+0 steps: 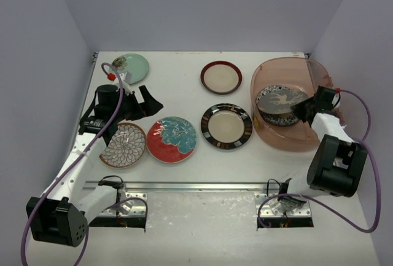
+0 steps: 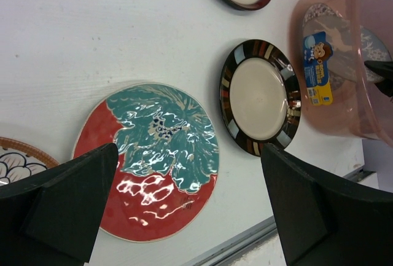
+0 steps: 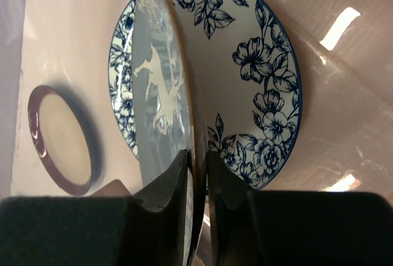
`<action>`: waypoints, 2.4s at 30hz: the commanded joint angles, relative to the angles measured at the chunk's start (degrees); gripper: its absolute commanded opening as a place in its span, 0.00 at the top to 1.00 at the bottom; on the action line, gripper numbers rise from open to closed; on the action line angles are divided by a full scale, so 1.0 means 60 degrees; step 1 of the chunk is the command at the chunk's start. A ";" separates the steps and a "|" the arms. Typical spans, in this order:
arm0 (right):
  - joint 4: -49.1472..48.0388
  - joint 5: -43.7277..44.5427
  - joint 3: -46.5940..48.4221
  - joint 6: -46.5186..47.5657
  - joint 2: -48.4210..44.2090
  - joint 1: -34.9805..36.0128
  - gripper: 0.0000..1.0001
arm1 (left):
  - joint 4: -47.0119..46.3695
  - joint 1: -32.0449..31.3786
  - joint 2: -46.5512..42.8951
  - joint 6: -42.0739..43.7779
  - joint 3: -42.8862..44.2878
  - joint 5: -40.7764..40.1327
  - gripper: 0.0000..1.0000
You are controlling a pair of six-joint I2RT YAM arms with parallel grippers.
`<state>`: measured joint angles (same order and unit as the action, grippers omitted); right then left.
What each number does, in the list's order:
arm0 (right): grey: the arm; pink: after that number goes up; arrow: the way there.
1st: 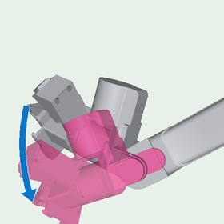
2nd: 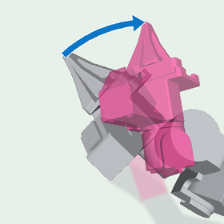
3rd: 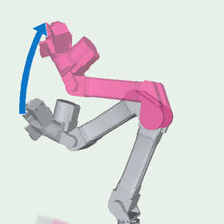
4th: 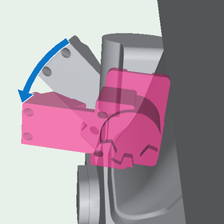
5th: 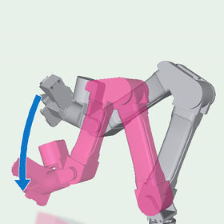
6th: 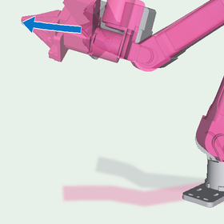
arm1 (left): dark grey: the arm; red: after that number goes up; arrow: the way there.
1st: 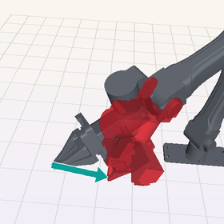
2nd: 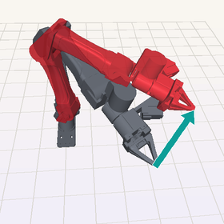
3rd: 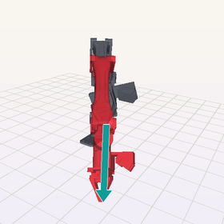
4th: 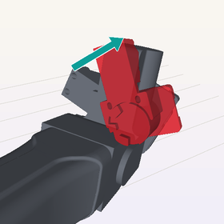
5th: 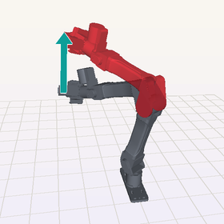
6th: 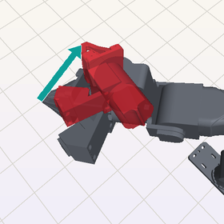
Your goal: Place the plates into the plastic bin on the countertop
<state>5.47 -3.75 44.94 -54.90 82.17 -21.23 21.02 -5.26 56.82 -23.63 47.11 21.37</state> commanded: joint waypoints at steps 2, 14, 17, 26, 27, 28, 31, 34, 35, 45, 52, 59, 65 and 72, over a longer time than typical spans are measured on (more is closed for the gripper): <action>-0.1512 -0.0180 0.0068 0.0215 0.0033 0.0037 0.70 | -0.0251 -0.0017 -0.0417 0.0232 -0.0029 -0.0514 0.00; 0.0347 -0.0645 0.1020 0.0683 0.1207 0.0118 0.33 | -0.0382 -0.0003 -0.0118 0.0093 -0.0036 -0.0084 0.00; 0.0254 -0.0729 0.1199 0.0651 0.1486 0.0155 0.22 | -0.0382 -0.0003 -0.0042 0.0116 -0.0056 -0.0046 0.00; 0.2658 0.0602 0.2642 0.1052 0.1506 0.0659 0.03 | -0.0368 -0.0003 0.0010 0.0146 -0.0146 -0.0103 0.00; 0.2925 0.0830 0.2744 0.1083 0.1286 0.0722 0.02 | -0.0368 -0.0003 0.0033 0.0154 -0.0138 -0.0096 0.00; 0.3175 0.1050 0.2842 0.1121 0.1083 0.0798 0.01 | -0.0361 -0.0003 0.0065 0.0163 -0.0128 -0.0090 0.00; 0.3601 0.1636 0.3011 0.1251 0.0430 0.0995 0.01 | -0.0213 -0.0003 0.0229 0.0230 -0.0083 -0.0229 0.00; 0.3645 0.1944 0.2955 0.1316 -0.0202 0.1034 0.01 | -0.0060 -0.0003 0.0403 0.0300 -0.0015 -0.0397 0.00; 0.3573 0.1846 0.2945 0.1381 -0.0400 0.1034 0.01 | -0.0042 -0.0012 0.0421 0.0297 -0.0006 -0.0469 0.00; 0.3404 -0.1136 0.3538 0.2158 -0.0519 0.1355 0.01 | 0.0154 -0.0047 0.0331 0.0250 0.0059 -0.1029 0.00; 0.2514 -0.2204 0.4217 0.3540 -0.2860 0.4913 0.01 | 0.1059 -0.0046 0.0057 -0.0406 0.0928 -0.4057 0.00; 0.2295 -0.0564 0.2992 0.3068 -0.2957 0.9407 0.01 | 0.1167 -0.0044 -0.1177 -0.0693 0.1157 -0.5659 0.00; -0.2112 0.2751 -0.1951 -0.0739 -0.3307 1.2675 0.01 | 0.1270 -0.0032 -0.1381 -0.0308 0.1039 -0.5901 0.00; -0.3953 0.3444 -0.2617 -0.2185 -0.1348 1.3787 0.01 | 0.1254 -0.0047 -0.2067 0.0221 0.0117 -0.5192 0.00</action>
<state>0.28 10.43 29.71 -57.75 70.18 60.79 29.80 -5.28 48.09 -25.27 50.81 -12.12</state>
